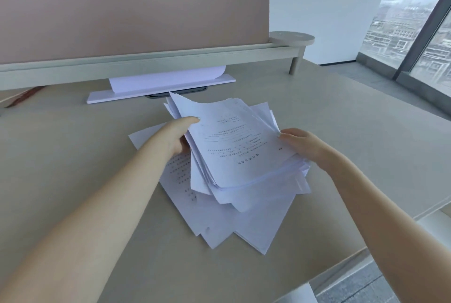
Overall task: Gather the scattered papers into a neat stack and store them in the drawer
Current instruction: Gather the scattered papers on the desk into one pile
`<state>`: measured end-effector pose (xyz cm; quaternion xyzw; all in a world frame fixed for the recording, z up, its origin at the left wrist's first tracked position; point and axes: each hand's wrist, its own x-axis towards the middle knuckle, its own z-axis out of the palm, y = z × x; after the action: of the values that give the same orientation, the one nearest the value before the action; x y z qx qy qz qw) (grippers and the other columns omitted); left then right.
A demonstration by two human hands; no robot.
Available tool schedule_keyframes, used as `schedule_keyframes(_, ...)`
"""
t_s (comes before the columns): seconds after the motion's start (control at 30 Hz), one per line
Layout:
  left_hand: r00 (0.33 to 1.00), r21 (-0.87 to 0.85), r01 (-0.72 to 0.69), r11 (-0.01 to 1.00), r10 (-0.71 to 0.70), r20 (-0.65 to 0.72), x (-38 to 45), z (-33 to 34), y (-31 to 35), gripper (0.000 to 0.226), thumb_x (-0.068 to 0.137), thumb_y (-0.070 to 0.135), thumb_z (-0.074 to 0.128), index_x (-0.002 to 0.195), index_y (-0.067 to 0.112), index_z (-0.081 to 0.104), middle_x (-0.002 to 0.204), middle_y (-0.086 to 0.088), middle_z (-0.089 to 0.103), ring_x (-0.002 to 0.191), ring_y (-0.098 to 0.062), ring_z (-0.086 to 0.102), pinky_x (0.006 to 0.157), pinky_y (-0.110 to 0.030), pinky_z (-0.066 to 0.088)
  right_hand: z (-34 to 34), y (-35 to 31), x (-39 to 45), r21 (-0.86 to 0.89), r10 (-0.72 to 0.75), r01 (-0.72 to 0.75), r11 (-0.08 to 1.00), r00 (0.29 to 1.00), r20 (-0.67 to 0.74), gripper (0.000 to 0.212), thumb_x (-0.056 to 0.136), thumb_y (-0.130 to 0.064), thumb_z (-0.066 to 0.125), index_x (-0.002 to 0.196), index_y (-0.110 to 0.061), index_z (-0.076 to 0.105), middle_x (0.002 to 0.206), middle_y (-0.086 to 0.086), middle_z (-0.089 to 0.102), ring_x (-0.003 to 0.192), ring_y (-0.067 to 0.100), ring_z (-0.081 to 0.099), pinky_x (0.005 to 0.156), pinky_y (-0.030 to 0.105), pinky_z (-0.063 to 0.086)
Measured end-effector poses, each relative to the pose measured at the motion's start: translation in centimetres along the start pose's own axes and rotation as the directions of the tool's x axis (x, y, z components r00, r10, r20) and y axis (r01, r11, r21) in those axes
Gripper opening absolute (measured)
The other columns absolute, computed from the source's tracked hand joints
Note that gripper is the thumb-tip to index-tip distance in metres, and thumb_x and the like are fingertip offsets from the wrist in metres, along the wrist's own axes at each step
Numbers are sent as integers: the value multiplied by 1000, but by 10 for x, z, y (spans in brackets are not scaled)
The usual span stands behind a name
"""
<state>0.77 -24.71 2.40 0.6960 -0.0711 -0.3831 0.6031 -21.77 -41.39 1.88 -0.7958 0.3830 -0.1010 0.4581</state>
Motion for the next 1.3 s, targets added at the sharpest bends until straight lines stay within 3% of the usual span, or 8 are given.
schedule_keyframes(0.07, 999, 74, 29, 997, -31, 24, 20, -1, -5, 95, 51, 38, 74, 139, 18, 45, 149, 0, 41, 136, -23, 40, 114, -42, 28, 1, -2, -2, 2, -13, 13, 1000, 1000, 7, 21, 91, -22, 50, 101, -13, 65, 96, 5, 65, 86, 21, 61, 95, 41, 48)
schedule_keyframes(0.33, 999, 7, -17, 1000, 17, -28, 0, 15, -8, 58, 83, 16, 61, 138, 5, 45, 149, -10, 41, 134, -28, 41, 113, -42, 31, 1, -5, 14, -78, 30, -37, 996, 996, -90, 23, 82, -21, 52, 91, -3, 64, 80, 6, 58, 74, 20, 55, 80, 39, 52)
schedule_keyframes(0.53, 985, -227, -115, 967, 82, -152, -46, 19, -18, 23, 90, 1, 52, 112, 4, 57, 85, -8, 62, 69, -22, 57, 63, -29, 47, 8, -27, 41, -133, 9, -16, 991, 999, -52, 19, 85, -19, 54, 66, -15, 51, 78, 7, 53, 78, 22, 50, 73, 36, 47)
schedule_keyframes(0.73, 945, -253, -169, 953, 84, -317, -74, -10, -46, 64, 75, 19, 66, 133, 12, 40, 128, -1, 53, 109, -22, 54, 73, -27, 42, 44, -43, 55, -308, -12, 1, 951, 999, -32, 27, 87, -25, 49, 102, -6, 62, 100, 16, 61, 86, 25, 53, 76, 30, 37)
schedule_keyframes(0.87, 943, -355, -136, 925, 11, -334, -88, -29, -57, 28, 83, 22, 62, 107, 13, 54, 96, 7, 54, 74, -8, 51, 68, -19, 39, 60, -40, 54, -397, 11, -35, 917, 998, -63, 55, 86, -32, 47, 140, -22, 40, 140, 3, 48, 124, 27, 49, 98, 34, 38)
schedule_keyframes(1.1, 976, -587, -65, 807, -72, -207, -89, -27, -48, 11, 87, 11, 56, 78, 16, 53, 82, -2, 57, 74, -17, 58, 77, -31, 52, 50, -37, 46, -564, -41, -3, 826, 997, -65, 42, 87, -29, 45, 124, -12, 56, 127, 6, 58, 108, 28, 56, 88, 33, 42)
schedule_keyframes(1.17, 981, -566, -40, 824, -75, -179, -79, -30, -45, 11, 88, 13, 56, 78, 16, 51, 82, -4, 54, 70, -16, 55, 65, -29, 51, 44, -31, 38, -565, -52, -2, 825, 995, -80, 35, 84, -24, 44, 109, -8, 63, 107, 7, 65, 89, 27, 57, 77, 31, 42)
schedule_keyframes(1.3, 992, -231, 49, 972, -75, -106, -64, -31, -32, 15, 88, 22, 57, 75, 19, 49, 70, 2, 49, 61, -11, 47, 56, -20, 39, 37, -13, 17, -480, -49, -23, 877, 989, -137, 38, 87, -24, 44, 118, -10, 61, 123, 9, 63, 112, 31, 58, 94, 37, 46)
